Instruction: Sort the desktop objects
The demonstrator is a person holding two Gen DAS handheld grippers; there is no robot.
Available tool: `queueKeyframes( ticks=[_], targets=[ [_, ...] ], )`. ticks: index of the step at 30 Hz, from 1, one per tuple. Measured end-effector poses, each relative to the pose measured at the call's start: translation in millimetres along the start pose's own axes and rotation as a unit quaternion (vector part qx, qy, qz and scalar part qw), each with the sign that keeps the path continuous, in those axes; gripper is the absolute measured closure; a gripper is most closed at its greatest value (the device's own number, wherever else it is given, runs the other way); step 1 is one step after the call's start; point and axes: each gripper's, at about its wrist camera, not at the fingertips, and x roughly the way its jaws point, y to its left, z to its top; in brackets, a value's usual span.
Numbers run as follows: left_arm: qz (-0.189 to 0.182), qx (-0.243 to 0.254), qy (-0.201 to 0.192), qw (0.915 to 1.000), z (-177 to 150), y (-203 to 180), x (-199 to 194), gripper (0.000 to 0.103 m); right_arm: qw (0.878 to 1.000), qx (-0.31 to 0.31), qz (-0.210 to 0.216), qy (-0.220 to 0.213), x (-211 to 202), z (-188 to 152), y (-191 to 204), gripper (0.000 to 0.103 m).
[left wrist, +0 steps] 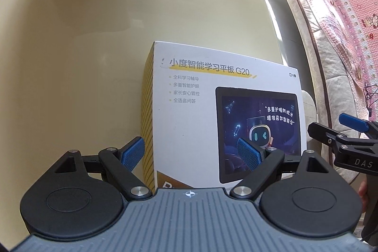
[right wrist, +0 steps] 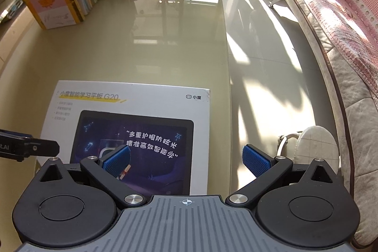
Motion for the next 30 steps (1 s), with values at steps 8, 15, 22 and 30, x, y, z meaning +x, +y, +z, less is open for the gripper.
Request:
queueKeyframes(
  ticks=[8, 15, 22, 30],
  targets=[
    [-0.016, 0.014, 0.024, 0.9995, 9, 10, 22, 0.0, 1.0, 0.0, 0.011, 0.001, 18, 0, -8, 0.0],
    [-0.034, 0.008, 0.041, 0.9986, 14, 20, 36, 0.0, 1.0, 0.002, 0.02, -0.003, 26, -2, -15, 0.0],
    [-0.048, 0.0, 0.044, 0.9979, 19, 27, 38, 0.0, 0.999, 0.022, 0.038, 0.0, 34, -4, -29, 0.0],
    [-0.05, 0.017, 0.051, 0.9973, 25, 10, 47, 0.0, 0.997, 0.048, 0.055, -0.003, 41, -13, -66, 0.0]
  ],
)
